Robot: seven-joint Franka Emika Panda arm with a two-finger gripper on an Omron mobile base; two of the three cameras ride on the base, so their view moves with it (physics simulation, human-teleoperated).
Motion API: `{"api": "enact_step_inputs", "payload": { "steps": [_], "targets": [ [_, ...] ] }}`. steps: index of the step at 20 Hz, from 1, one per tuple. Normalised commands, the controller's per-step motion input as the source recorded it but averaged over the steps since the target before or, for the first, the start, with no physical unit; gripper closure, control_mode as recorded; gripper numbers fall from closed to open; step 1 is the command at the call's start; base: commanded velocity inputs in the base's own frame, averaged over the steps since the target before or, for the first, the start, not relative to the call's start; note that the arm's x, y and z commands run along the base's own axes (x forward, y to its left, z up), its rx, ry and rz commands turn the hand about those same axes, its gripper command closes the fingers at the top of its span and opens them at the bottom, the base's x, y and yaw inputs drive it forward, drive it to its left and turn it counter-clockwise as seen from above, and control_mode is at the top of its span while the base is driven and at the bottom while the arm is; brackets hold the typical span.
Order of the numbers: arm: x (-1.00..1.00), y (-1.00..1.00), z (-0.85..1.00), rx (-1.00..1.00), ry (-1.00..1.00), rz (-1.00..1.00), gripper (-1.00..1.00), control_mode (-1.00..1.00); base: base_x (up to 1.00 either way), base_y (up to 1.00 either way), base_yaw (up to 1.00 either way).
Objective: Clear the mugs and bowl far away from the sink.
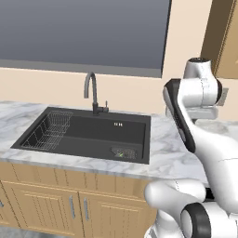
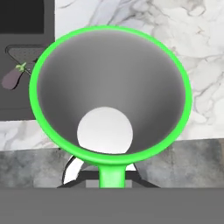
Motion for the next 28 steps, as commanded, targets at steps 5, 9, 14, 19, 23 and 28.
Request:
{"api": "enact_step_inputs", "payload": {
  "steps": [5, 9, 14, 19, 23, 28],
  "targets": [
    [-0.75, 0.07, 0.30, 0.00, -0.28, 0.17, 1.00, -1.00, 0.00, 0.00, 0.00],
    [-0.60, 0.10, 0.33, -0.02, -0.25, 0.18, 1.00, -1.00, 0.00, 0.00, 0.00],
    [-0.53, 0.15, 0.46, -0.03, -0.10, 0.12, 1.00, -1.00, 0.00, 0.00, 0.00],
    [-0.44, 0.14, 0.51, -0.01, -0.02, 0.05, 1.00, -1.00, 0.00, 0.00, 0.00],
    [-0.33, 0.11, 0.33, 0.00, 0.00, 0.04, 1.00, -1.00, 0.00, 0.00, 0.00],
    [-0.30, 0.10, 0.22, 0.00, 0.00, 0.05, 1.00, -1.00, 0.00, 0.00, 0.00]
  ]
}}
